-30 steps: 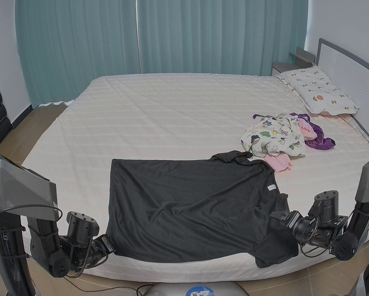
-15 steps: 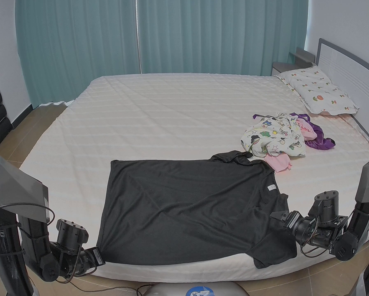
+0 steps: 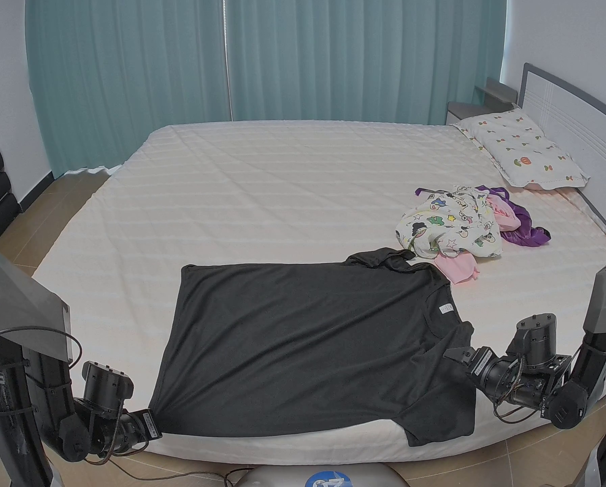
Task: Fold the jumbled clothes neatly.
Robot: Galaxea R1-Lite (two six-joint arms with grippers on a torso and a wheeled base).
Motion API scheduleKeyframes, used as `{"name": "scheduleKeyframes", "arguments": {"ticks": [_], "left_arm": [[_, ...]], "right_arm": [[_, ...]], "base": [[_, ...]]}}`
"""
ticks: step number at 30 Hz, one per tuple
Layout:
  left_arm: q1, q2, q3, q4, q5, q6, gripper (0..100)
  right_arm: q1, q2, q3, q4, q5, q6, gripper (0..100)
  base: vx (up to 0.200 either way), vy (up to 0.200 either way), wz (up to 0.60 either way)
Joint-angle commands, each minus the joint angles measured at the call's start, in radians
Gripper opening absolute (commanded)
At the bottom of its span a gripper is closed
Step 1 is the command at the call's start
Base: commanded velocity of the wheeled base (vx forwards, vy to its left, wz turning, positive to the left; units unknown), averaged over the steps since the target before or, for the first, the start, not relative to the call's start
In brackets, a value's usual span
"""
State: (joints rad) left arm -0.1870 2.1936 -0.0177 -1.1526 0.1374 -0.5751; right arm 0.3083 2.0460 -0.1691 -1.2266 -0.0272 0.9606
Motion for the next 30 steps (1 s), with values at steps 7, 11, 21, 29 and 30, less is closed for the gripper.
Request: {"name": "scheduleKeyframes", "arguments": {"ticks": [7,11,21,29,30], "left_arm": [[0.0,-0.018,-0.008,-0.056,-0.007,-0.012,100],[0.0,-0.052,-0.007,-0.128,-0.007,-0.014,100],[0.0,-0.146,-0.097,-0.199,-0.007,-0.158,100],[-0.002,-0.115,-0.11,-0.197,-0.01,-0.17,100],[-0.002,-0.112,-0.11,-0.197,-0.012,-0.172,100]], "right_arm": [[0.0,-0.036,-0.003,-0.001,-0.002,-0.002,100],[-0.005,-0.07,-0.012,0.01,-0.003,-0.007,100],[-0.008,-0.188,-0.27,0.312,-0.028,-0.059,100],[-0.015,-0.104,-0.472,0.437,-0.013,-0.059,100],[-0.017,-0.073,-0.515,0.458,-0.011,-0.059,100]], "base": [[0.0,0.0,0.0],[0.0,0.0,0.0],[0.0,0.0,0.0],[0.175,0.0,0.0],[0.2,0.0,0.0]]}}
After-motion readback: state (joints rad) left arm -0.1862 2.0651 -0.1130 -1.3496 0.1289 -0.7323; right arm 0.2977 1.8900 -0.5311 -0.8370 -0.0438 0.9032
